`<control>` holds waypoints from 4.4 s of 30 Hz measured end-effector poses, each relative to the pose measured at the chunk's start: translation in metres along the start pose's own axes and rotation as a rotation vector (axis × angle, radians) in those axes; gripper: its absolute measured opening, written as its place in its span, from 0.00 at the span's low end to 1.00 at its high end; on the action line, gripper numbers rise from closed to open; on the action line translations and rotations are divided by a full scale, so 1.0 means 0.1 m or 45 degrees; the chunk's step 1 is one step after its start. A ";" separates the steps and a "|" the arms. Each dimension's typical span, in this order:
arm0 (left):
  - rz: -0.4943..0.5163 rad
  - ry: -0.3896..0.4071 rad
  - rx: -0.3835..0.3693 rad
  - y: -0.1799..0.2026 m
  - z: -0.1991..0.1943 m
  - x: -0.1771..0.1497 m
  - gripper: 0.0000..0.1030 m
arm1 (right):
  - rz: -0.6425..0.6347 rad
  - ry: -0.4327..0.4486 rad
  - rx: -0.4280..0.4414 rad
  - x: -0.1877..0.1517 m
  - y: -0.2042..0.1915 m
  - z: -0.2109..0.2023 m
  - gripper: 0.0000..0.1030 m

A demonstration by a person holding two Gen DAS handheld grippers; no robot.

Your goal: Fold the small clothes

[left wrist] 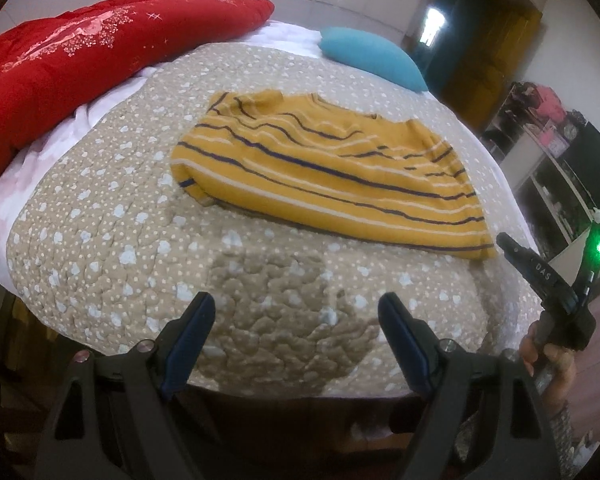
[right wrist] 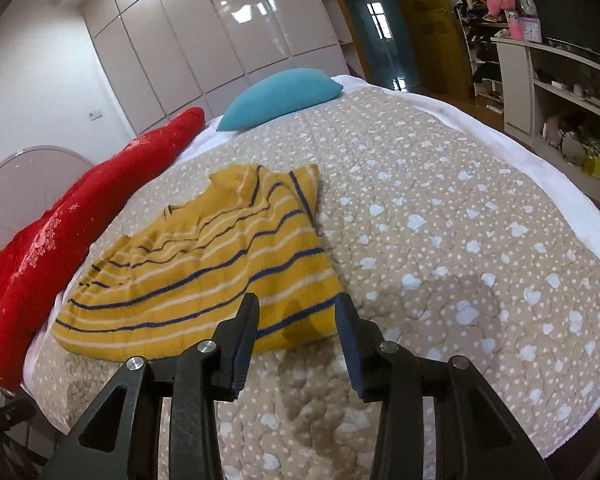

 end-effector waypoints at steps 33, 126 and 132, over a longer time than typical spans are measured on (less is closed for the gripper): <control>-0.292 0.058 -0.025 -0.81 0.25 0.59 0.81 | -0.118 0.067 -0.057 -0.10 -0.10 -0.18 0.55; -0.023 -0.127 -0.268 0.24 0.75 0.44 0.79 | -0.018 -0.357 0.270 0.60 -0.16 0.70 0.10; -0.040 -0.134 -0.264 0.18 0.79 0.48 0.79 | 0.094 -0.228 0.388 0.98 0.03 0.50 0.08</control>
Point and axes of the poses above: each gripper's, at about its wrist camera, not at the fingertips, and z roughly the way its jaws point, y to its right, x to its top, the point moved 7 cm from there along z, roughly the way its jaws point, and after that the axes turned 4 degrees about -y, right-handed, at the moved point
